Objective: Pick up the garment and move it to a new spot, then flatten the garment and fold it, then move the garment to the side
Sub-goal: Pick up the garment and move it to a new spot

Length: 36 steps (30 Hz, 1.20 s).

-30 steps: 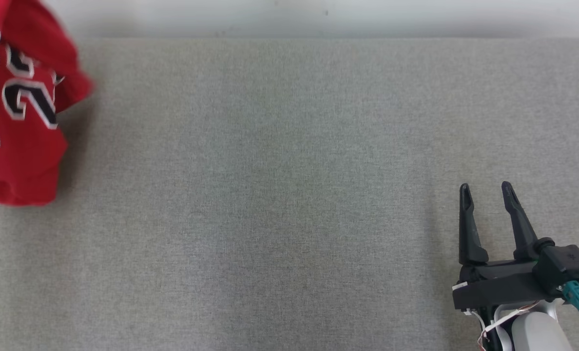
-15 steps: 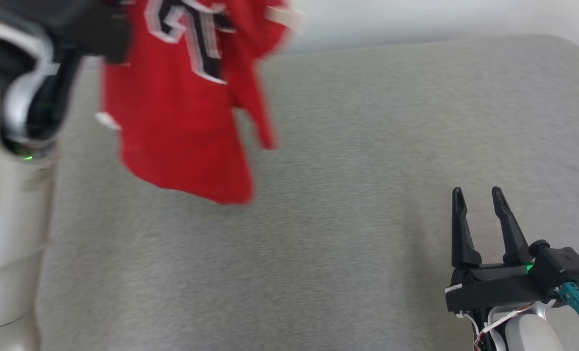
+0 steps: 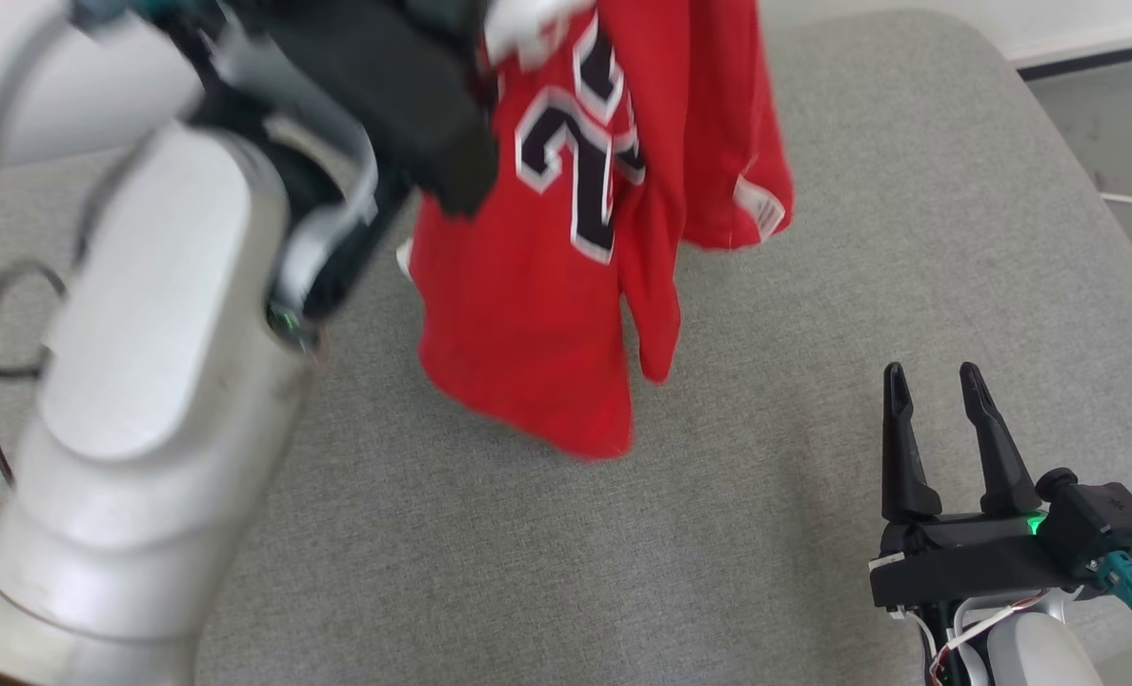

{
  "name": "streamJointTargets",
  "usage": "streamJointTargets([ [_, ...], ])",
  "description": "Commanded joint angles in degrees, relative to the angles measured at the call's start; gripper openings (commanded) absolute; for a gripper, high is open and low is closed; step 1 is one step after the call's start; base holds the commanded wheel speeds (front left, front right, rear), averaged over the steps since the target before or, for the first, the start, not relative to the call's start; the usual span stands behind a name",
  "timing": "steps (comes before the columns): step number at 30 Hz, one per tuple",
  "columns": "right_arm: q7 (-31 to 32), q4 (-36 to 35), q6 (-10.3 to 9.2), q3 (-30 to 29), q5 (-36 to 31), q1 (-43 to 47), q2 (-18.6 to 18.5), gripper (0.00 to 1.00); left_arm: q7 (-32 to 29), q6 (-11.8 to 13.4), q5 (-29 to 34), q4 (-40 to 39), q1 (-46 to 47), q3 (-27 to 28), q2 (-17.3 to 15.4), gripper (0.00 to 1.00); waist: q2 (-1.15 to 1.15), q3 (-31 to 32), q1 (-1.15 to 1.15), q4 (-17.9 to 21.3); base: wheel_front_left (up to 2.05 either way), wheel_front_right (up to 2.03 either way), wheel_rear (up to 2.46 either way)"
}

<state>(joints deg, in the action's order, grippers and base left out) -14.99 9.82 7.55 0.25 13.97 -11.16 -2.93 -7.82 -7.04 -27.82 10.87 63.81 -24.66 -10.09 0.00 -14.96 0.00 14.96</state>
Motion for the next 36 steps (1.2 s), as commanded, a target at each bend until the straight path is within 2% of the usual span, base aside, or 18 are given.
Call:
streamJointTargets([
  [1, -0.3, -0.3, -0.12, -0.2, 0.1, 0.2, 0.1, 1.0, 1.0, 0.1, -0.1, 1.3, -2.9, -0.5, -0.2, 0.0, 0.0, -1.1, 0.0, 0.5, 0.0, 0.0, 0.0],
  [8, -0.3, 0.1, -0.12, 1.2, -0.6, -0.3, 0.1, 1.0, 8.3, 2.3, -2.0, 8.4, -19.1, -1.4, 1.2, 0.0, 0.0, -1.3, 0.0, -1.7, 0.0, 0.0, 0.0],
  [13, -0.3, 0.6, -0.12, 2.4, -1.0, -0.8, 0.0, 1.0, 12.0, 1.6, -2.2, 14.5, -25.6, -3.8, 2.9, 0.0, 0.0, -0.8, 0.0, -2.9, 0.0, 0.0, 0.0],
  [14, -0.3, 0.8, -0.12, 2.5, -1.1, -0.8, 0.0, 1.0, 12.8, 1.5, -2.0, 15.3, -26.2, -4.5, 3.3, 0.15, 0.0, -0.5, 0.0, -3.1, 0.0, 0.0, 0.0],
  [15, -0.3, 0.8, -0.12, 2.6, -1.2, -0.8, 0.0, 1.0, 13.7, 1.3, -1.9, 15.9, -26.5, -5.1, 3.7, 0.47, 0.0, -0.3, 0.0, -3.4, 0.0, 0.0, 0.0],
  [16, -0.3, 0.9, -0.12, 2.7, -1.3, -0.8, 0.0, 1.0, 14.5, 1.1, -1.7, 16.2, -26.4, -5.6, 4.0, 1.0, 0.0, 0.0, 0.0, -3.7, 0.0, 0.0, 0.0],
  [22, -0.3, 1.3, -0.12, 2.7, -2.1, 0.2, 0.0, 1.0, 19.0, 1.1, -1.2, 15.4, -24.5, -5.6, 4.4, 1.0, 0.0, 2.5, 0.0, -5.2, 0.0, 0.0, 0.0],
  [25, -0.3, 1.2, -0.12, 2.2, -2.3, 1.1, 0.0, 1.0, 20.6, 1.7, -1.2, 13.2, -25.2, -4.4, 3.5, 1.0, 0.0, 4.0, 0.0, -6.5, 0.0, 0.0, 0.0],
  [36, -0.2, 0.2, -0.12, 1.6, -3.7, 3.2, 0.0, 1.0, 22.5, 6.9, -1.3, 3.4, -34.8, 2.9, -5.3, 1.0, 0.0, 7.4, 0.0, -11.9, 0.0, 0.0, 0.0],
])
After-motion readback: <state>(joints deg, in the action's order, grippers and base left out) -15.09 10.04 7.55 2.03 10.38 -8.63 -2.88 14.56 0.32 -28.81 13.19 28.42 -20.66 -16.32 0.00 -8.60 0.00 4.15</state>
